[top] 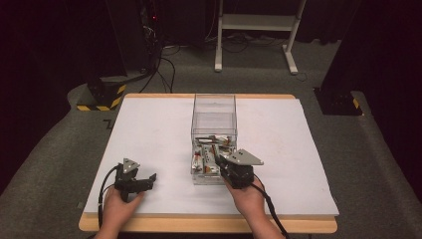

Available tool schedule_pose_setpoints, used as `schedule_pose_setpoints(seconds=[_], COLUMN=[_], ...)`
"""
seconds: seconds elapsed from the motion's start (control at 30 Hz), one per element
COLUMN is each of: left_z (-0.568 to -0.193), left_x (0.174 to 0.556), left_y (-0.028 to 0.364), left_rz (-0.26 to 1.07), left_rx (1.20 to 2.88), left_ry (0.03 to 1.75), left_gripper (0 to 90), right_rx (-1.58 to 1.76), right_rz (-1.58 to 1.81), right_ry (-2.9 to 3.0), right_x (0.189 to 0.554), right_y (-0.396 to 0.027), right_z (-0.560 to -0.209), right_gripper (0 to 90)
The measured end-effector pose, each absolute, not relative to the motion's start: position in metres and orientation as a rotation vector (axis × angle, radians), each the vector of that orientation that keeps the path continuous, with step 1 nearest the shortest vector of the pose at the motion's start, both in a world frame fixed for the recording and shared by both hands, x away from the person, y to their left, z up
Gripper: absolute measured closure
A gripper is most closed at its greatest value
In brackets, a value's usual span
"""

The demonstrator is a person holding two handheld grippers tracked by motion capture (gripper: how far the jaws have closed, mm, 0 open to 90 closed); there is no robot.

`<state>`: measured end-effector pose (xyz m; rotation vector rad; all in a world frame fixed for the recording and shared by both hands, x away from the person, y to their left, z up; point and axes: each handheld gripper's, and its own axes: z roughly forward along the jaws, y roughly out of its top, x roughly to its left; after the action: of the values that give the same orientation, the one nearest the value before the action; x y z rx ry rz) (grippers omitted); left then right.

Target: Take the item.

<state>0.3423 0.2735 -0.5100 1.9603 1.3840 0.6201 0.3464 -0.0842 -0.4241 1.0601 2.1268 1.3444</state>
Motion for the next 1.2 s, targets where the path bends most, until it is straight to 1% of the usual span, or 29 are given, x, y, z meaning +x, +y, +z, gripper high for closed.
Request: schedule_pose_setpoints(seconds=[0.6,1.2], left_z=[-0.51,-0.51], left_x=[0.342,0.342], left_y=[0.273,0.273], left_rz=[0.62,0.621], left_rx=[1.959,1.96], left_ry=[1.384,1.384], left_gripper=[13.7,13.8], right_rx=[1.062,1.054], right_rz=[1.365,1.413], right_ry=[2.093,2.038], right_x=[0.345,0.345], right_y=[-0.089,-0.1], right_z=[-0.42,-0.409], right_gripper=[86.8,86.9])
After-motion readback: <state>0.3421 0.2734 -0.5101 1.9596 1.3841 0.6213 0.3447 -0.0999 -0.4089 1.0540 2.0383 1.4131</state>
